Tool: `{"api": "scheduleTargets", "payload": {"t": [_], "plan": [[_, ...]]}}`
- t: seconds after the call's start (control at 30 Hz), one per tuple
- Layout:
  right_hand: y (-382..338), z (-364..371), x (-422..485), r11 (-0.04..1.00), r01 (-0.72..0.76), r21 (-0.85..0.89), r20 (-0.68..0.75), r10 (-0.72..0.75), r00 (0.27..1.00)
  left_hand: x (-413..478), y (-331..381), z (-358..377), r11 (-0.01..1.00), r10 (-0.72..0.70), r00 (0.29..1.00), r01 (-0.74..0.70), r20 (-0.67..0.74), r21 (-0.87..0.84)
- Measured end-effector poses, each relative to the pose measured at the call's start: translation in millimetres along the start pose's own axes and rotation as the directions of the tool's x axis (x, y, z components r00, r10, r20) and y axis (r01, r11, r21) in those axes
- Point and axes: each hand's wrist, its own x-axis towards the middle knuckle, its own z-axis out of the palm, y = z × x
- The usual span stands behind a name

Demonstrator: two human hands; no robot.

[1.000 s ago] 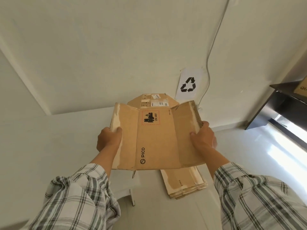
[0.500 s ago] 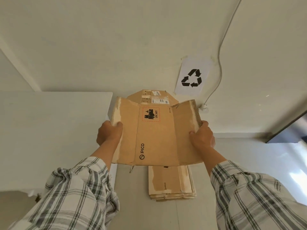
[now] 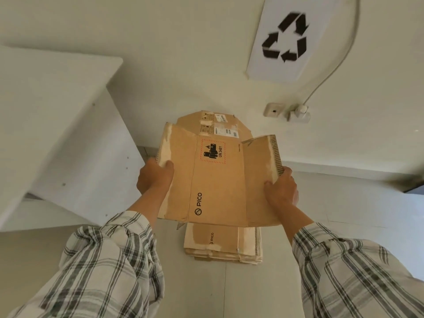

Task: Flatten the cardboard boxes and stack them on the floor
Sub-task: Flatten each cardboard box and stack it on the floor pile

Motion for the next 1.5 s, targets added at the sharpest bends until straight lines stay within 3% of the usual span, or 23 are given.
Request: {"api": "scheduleTargets", "payload": {"t": [0.37, 0.57, 0.93, 1.07, 1.17, 1.3, 1.5], "plan": [[201.1, 236.4, 74.8, 0.998, -0.069, 0.011, 0.002, 0.069, 0.998, 30.9, -141.4, 278.1, 0.998, -0.046, 0.997, 0.043, 0.069, 0.041], [269.0, 312.0, 99.4, 0.991, -0.122, 0.052, 0.004, 0.122, 0.992, 36.7, -188.9, 371.1, 0.995, -0.074, 0.988, 0.065, 0.134, 0.074], [315.2, 373.2, 107.6, 0.977, -0.205, 0.060, 0.117, 0.197, 0.973, 44.2, -226.1, 427.7, 0.975, -0.182, 0.973, 0.160, 0.142, 0.157], [325.8, 387.4, 110.1, 0.977, -0.211, -0.009, 0.148, 0.210, 0.967, 53.0, -237.8, 437.0, 0.963, -0.209, 0.968, 0.179, 0.138, 0.204], [329.6, 392.5, 111.9, 0.973, -0.223, -0.065, 0.145, 0.231, 0.962, 48.7, -244.5, 443.7, 0.936, -0.168, 0.960, 0.082, 0.226, 0.343], [329.9, 397.1, 113.3, 0.976, -0.210, -0.058, 0.159, 0.217, 0.963, 44.5, -244.2, 457.9, 0.903, 0.064, 0.909, -0.229, 0.412, 0.365], [333.7, 398.2, 122.5, 0.984, -0.147, -0.099, 0.222, 0.166, 0.961, 53.5, -243.7, 460.6, 0.882, 0.065, 0.868, -0.281, 0.493, 0.378]]}}
